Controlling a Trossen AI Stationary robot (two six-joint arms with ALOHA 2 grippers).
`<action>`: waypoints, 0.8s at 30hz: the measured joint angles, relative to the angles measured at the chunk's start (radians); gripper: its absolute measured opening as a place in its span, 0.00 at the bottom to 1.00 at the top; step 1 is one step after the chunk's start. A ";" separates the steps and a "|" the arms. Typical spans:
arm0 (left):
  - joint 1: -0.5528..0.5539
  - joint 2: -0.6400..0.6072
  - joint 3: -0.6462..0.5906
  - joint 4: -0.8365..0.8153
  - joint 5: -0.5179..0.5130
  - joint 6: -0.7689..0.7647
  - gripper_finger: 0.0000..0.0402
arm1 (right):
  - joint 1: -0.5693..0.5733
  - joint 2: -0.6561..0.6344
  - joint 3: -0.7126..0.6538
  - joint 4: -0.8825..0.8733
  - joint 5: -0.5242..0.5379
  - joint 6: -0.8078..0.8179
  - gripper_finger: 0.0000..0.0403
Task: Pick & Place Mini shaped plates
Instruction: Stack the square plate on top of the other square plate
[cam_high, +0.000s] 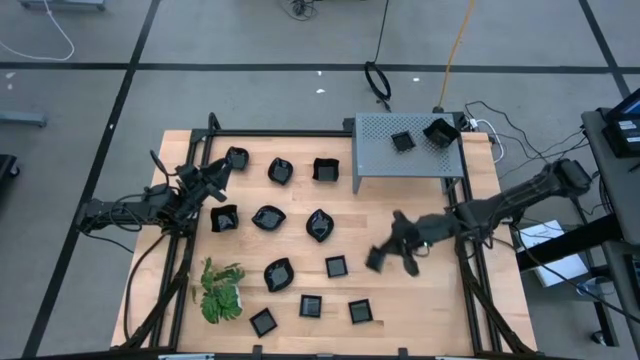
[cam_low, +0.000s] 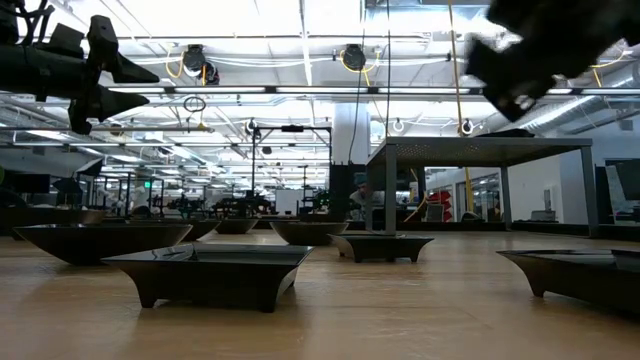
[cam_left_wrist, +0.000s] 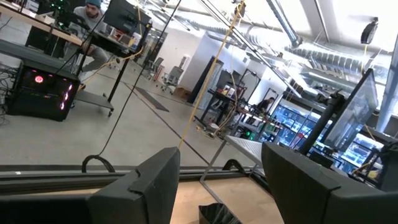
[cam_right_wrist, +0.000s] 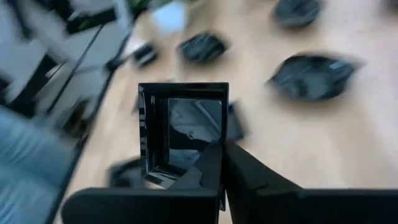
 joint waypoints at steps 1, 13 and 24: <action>0.000 0.000 0.000 0.000 0.000 0.000 0.57 | -0.032 -0.003 0.000 0.011 0.013 -0.007 0.00; 0.000 0.000 0.000 0.000 0.000 0.000 0.57 | -0.460 -0.024 0.081 0.161 0.015 0.108 0.00; 0.000 0.000 0.000 0.000 0.000 0.000 0.57 | -0.929 0.030 0.441 -0.455 -0.022 0.007 0.00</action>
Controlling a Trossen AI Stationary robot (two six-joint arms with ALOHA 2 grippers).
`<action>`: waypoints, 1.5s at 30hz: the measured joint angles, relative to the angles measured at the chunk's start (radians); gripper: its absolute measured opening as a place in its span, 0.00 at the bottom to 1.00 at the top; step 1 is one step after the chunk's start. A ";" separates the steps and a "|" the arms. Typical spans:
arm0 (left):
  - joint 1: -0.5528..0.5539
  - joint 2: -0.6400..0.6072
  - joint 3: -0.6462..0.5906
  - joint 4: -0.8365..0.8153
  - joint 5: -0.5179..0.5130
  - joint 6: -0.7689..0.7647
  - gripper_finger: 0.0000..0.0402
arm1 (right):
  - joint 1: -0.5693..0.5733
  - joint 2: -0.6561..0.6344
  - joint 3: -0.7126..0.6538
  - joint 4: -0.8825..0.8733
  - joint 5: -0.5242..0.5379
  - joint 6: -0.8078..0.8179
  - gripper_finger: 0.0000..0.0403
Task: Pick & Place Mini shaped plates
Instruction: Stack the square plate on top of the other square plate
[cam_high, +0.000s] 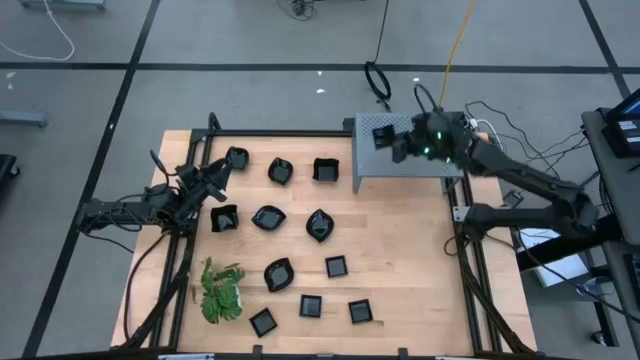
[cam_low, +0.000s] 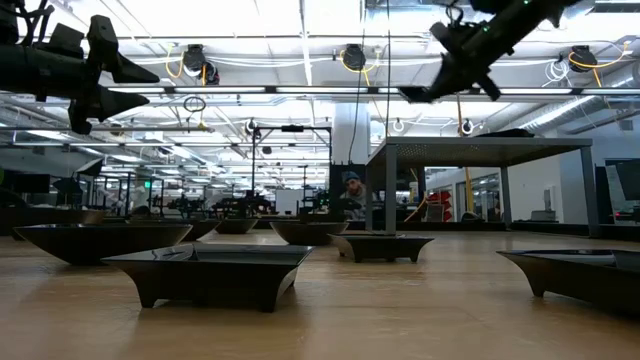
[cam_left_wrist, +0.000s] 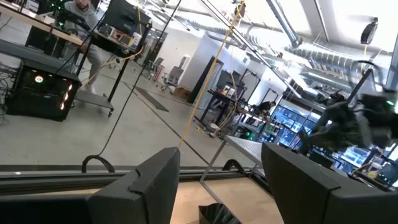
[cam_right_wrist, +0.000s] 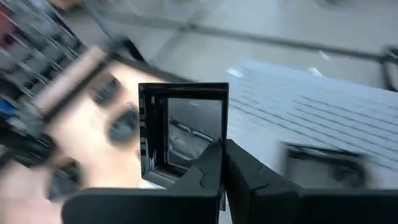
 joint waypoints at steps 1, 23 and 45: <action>0.000 0.000 0.000 0.000 0.000 0.000 0.57 | -0.035 0.015 0.041 -0.065 -0.017 -0.031 0.00; 0.000 0.000 0.000 0.000 0.000 0.000 0.57 | -0.227 0.279 0.296 -0.489 -0.068 -0.266 0.00; 0.000 0.000 0.000 0.000 0.000 0.000 0.57 | -0.230 0.301 0.296 -0.462 0.011 -0.282 0.04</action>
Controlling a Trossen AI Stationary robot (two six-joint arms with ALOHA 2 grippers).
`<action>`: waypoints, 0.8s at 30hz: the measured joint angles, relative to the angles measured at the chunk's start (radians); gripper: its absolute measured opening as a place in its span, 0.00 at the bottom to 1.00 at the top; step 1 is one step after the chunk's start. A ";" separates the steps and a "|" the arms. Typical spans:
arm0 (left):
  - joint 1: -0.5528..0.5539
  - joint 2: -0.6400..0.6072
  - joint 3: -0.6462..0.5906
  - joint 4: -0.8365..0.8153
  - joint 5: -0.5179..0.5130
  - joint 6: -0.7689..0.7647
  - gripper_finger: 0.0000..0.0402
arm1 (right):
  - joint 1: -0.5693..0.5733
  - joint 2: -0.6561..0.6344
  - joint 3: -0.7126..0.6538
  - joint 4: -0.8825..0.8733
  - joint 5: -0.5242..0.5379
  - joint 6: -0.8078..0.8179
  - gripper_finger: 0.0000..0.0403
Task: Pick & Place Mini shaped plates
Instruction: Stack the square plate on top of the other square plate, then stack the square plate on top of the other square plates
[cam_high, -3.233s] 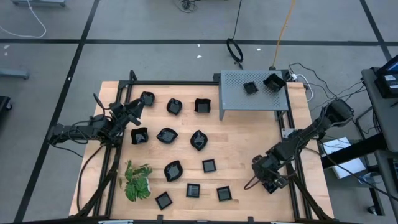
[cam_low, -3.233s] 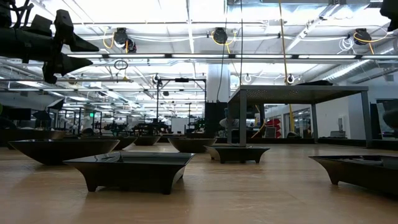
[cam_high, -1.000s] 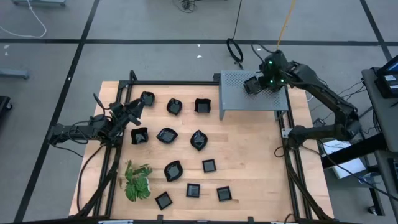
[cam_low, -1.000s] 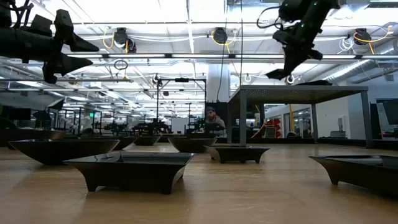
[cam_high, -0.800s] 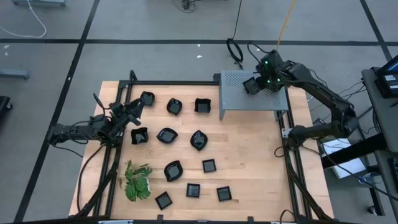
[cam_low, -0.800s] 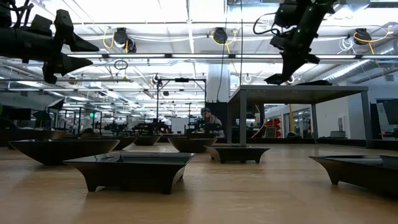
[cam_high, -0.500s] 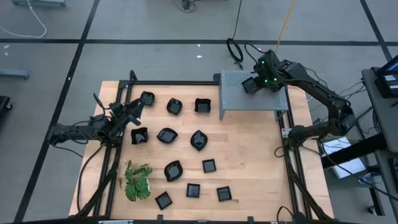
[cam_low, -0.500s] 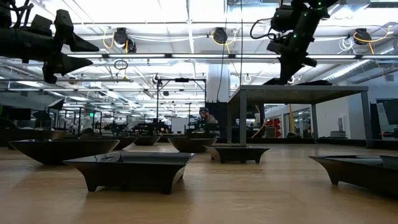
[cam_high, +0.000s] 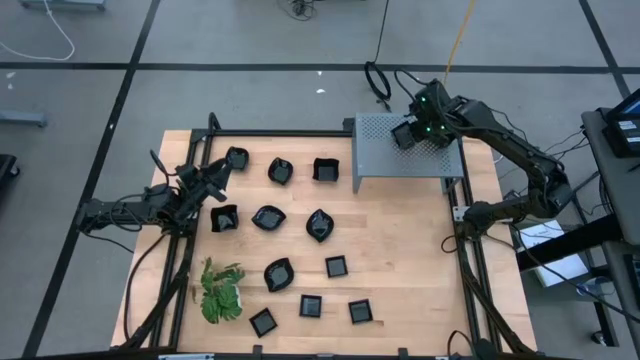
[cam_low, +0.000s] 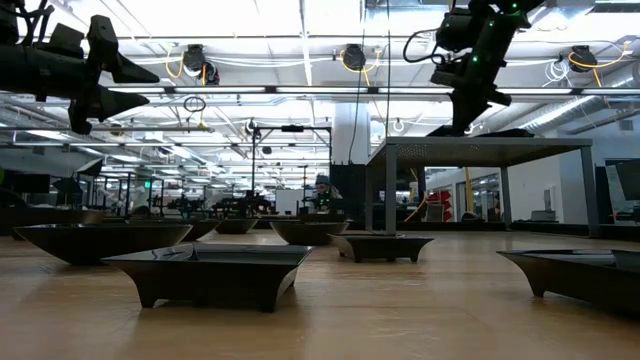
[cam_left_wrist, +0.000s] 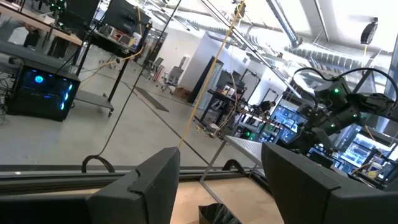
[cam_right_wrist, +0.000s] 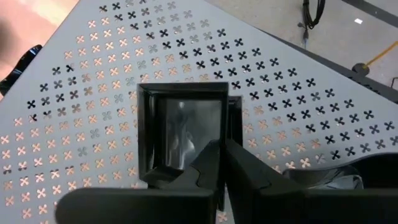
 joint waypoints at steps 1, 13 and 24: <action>0.000 0.000 0.000 0.000 0.000 0.000 0.57 | 0.000 0.000 0.000 0.000 0.000 -0.011 0.06; 0.000 0.000 0.000 0.000 0.000 0.000 0.57 | 0.022 -0.070 0.000 0.102 0.048 -0.205 0.30; 0.000 0.000 0.000 0.000 0.000 0.000 0.57 | 0.323 -0.122 -0.001 0.114 -0.317 -0.157 0.28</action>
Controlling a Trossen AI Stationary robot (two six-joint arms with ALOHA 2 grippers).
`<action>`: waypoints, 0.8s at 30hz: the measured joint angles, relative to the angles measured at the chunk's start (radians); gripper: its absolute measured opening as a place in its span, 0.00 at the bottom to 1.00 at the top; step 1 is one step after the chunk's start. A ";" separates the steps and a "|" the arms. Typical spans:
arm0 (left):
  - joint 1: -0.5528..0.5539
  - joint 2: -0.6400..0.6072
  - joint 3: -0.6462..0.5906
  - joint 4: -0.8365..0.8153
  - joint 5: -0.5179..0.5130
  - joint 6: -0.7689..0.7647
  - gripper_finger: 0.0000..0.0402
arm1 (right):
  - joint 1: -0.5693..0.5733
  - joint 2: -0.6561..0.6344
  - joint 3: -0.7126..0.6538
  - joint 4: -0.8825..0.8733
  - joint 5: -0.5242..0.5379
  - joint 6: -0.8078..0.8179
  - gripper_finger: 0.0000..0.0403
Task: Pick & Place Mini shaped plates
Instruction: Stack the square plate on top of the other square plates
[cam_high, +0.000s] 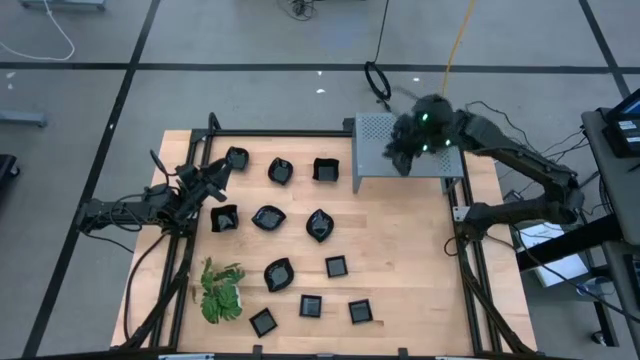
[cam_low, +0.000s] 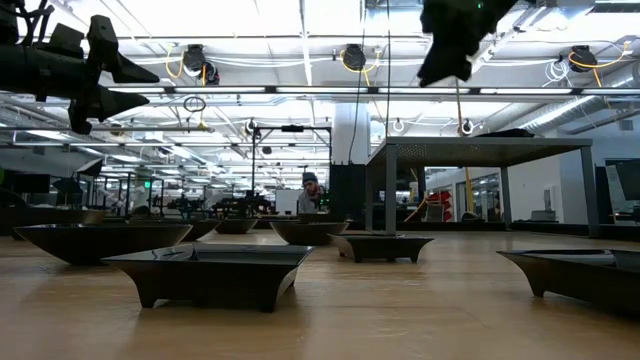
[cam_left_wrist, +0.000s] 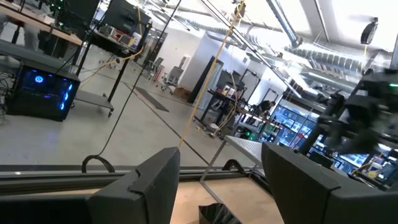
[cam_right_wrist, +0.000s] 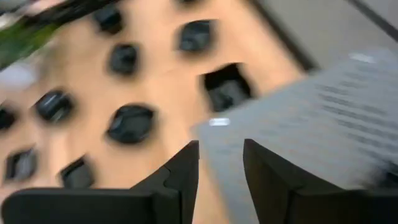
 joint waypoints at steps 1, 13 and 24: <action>0.000 0.000 0.000 0.000 0.000 0.000 0.57 | 0.049 0.003 -0.005 0.008 -0.001 -0.020 0.27; 0.000 0.000 0.000 0.000 0.000 0.000 0.57 | 0.479 0.007 -0.397 0.629 0.000 -0.048 0.25; 0.000 0.000 0.000 0.000 0.000 0.000 0.57 | 0.582 0.085 -0.638 1.048 0.083 0.210 0.25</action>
